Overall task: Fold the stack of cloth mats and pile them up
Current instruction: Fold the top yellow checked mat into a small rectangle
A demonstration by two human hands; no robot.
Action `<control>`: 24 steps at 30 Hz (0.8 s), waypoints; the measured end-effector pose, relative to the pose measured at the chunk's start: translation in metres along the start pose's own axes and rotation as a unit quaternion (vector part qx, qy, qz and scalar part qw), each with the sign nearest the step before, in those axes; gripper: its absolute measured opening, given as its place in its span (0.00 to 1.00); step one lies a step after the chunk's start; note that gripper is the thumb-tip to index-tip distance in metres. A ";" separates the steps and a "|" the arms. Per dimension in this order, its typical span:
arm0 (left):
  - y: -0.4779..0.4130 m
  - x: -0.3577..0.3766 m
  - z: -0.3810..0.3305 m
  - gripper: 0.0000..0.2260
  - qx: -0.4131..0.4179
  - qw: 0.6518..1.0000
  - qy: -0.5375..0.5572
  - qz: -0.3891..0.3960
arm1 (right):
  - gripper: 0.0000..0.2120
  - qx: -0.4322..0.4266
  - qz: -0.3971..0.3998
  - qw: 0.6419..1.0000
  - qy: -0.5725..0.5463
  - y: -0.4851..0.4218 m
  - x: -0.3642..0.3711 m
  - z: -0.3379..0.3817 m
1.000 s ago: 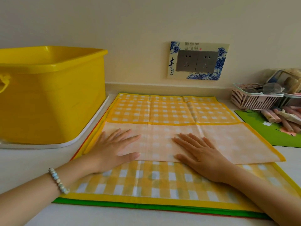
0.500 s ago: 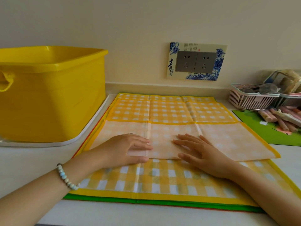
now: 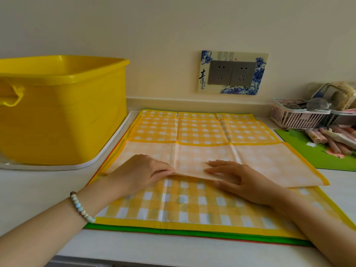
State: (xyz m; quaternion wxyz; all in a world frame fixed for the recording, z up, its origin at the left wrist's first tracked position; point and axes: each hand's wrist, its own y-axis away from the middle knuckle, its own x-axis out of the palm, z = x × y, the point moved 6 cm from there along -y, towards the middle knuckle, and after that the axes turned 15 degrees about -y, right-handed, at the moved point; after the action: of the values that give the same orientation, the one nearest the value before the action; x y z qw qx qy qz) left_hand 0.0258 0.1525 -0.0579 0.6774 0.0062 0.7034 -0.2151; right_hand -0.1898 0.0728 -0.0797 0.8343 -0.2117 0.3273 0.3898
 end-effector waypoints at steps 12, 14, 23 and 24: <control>-0.019 -0.012 0.011 0.09 -0.063 0.972 0.179 0.138 | 0.16 0.096 0.019 0.995 -0.032 0.032 -0.051 -0.012; -0.021 -0.018 0.009 0.07 -0.052 0.960 0.197 0.191 | 0.15 0.118 0.042 0.992 -0.029 0.035 -0.061 -0.010; -0.045 -0.080 0.025 0.16 -0.099 0.968 0.156 0.167 | 0.11 0.131 0.134 0.971 -0.151 0.019 -0.103 0.021; -0.051 -0.086 0.028 0.13 -0.109 0.977 0.142 0.117 | 0.11 0.121 0.107 0.977 -0.136 0.013 -0.111 0.020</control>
State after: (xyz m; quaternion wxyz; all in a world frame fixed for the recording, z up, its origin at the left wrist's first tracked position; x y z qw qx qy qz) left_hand 0.0440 0.1220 0.0397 0.5876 0.0447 0.8061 -0.0533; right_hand -0.2455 0.0361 0.0118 0.8439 -0.0180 0.2764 0.4595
